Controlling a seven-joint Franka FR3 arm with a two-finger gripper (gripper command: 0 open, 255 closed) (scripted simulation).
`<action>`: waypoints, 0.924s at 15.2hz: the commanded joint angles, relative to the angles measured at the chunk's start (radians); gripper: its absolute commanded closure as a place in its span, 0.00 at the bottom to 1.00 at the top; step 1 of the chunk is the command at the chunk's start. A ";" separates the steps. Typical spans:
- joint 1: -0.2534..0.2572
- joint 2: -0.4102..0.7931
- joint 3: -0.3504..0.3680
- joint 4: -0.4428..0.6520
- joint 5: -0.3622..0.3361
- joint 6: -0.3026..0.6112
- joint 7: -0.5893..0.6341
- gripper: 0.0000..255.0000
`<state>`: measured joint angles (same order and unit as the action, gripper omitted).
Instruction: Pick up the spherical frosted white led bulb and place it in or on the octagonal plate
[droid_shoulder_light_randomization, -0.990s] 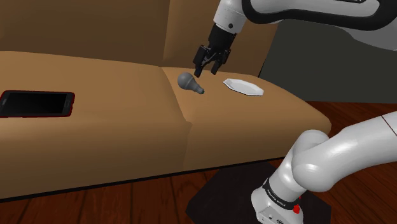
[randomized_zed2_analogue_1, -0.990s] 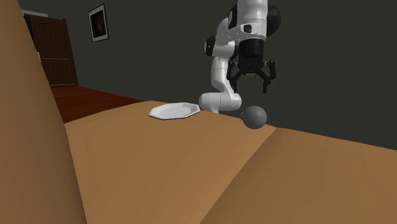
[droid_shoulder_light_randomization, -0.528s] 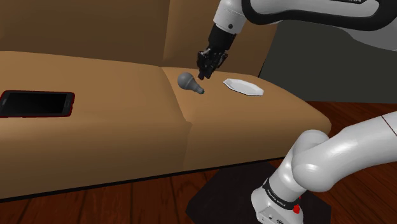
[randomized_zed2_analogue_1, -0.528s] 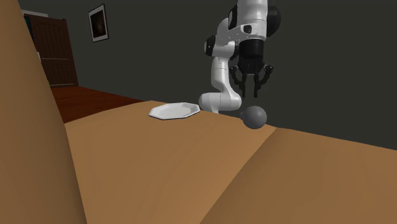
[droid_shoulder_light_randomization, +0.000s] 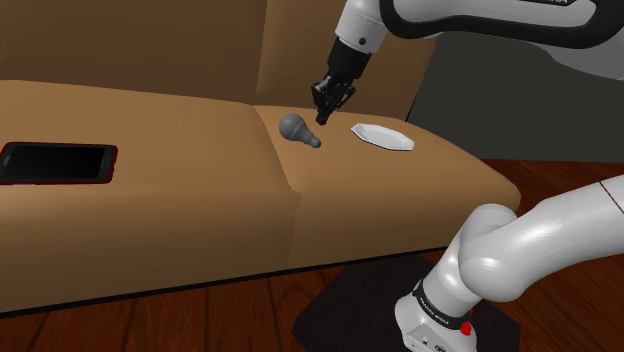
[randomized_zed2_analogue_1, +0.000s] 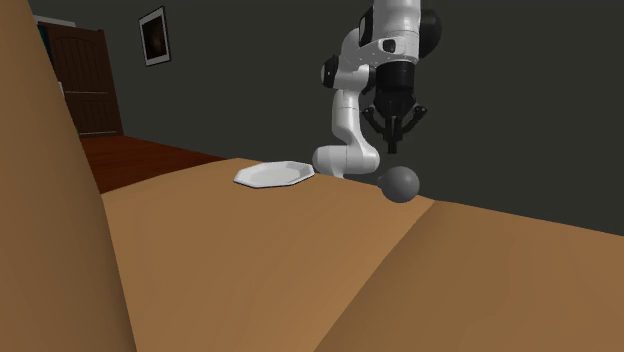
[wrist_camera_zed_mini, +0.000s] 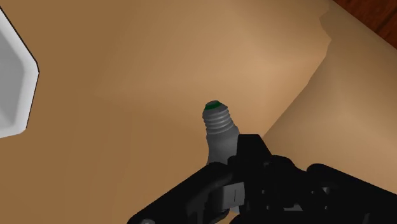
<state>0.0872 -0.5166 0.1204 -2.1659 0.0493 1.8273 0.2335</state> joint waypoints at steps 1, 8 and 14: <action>0.000 0.000 0.000 0.000 0.000 0.000 0.000 0.00; -0.002 0.023 -0.039 -0.156 0.094 0.387 0.002 0.00; 0.001 0.066 -0.031 -0.190 0.098 0.464 0.000 0.00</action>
<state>0.0878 -0.4604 0.0882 -2.3538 0.1469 2.2784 0.2342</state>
